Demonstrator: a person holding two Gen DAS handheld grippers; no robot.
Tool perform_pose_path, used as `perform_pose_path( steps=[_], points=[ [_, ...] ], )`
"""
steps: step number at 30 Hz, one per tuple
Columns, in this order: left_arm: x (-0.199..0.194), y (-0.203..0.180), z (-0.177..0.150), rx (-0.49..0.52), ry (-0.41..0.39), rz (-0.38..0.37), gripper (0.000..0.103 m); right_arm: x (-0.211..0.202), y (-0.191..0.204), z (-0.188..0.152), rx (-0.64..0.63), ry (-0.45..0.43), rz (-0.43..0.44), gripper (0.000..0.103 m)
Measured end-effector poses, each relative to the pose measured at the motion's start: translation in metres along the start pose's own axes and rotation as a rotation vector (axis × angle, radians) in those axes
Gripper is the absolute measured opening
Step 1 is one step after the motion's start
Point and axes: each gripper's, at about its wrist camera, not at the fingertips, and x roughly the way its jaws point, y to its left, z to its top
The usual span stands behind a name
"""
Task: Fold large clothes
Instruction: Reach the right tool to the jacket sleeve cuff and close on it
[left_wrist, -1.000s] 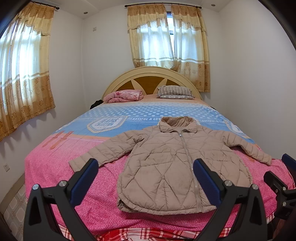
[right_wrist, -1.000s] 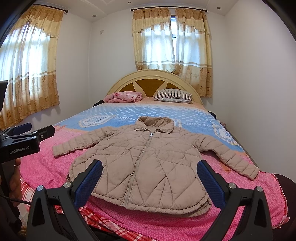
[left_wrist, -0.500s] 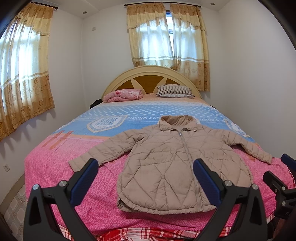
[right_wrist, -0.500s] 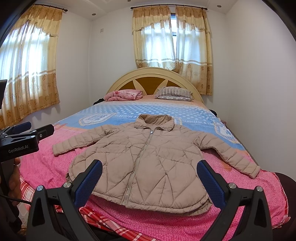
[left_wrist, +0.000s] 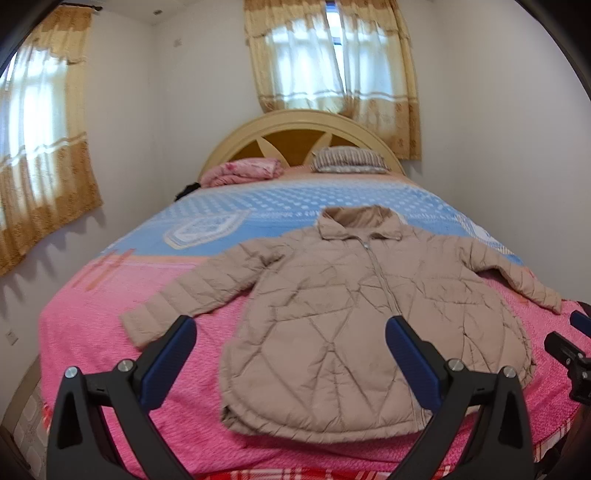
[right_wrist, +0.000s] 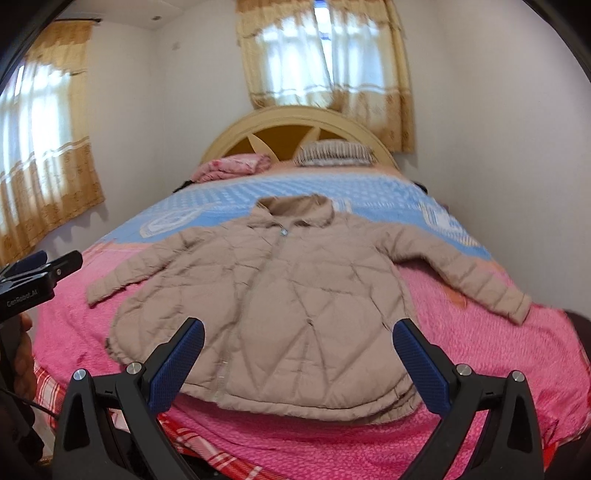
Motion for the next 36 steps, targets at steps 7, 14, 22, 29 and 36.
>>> perform_pose_path(
  steps=[7,14,22,29,36],
  points=[
    [0.048,-0.025,0.002,0.056,0.017,-0.024,0.103,0.054,-0.067,-0.003,0.096,0.081,-0.088,0.102],
    [0.099,-0.049,0.014,0.100,0.020,-0.005,0.103,0.086,-0.170,0.011,0.266,0.119,-0.248,0.102],
    [0.142,-0.054,0.021,0.060,0.071,-0.002,0.103,0.101,-0.300,0.023,0.524,0.169,-0.403,0.102],
    [0.169,-0.059,0.020,0.090,0.089,0.039,0.103,0.125,-0.364,0.023,0.634,0.235,-0.455,0.093],
    [0.178,-0.054,0.023,0.069,0.109,0.042,0.103,0.165,-0.382,0.009,0.667,0.358,-0.386,0.076]
  ],
)
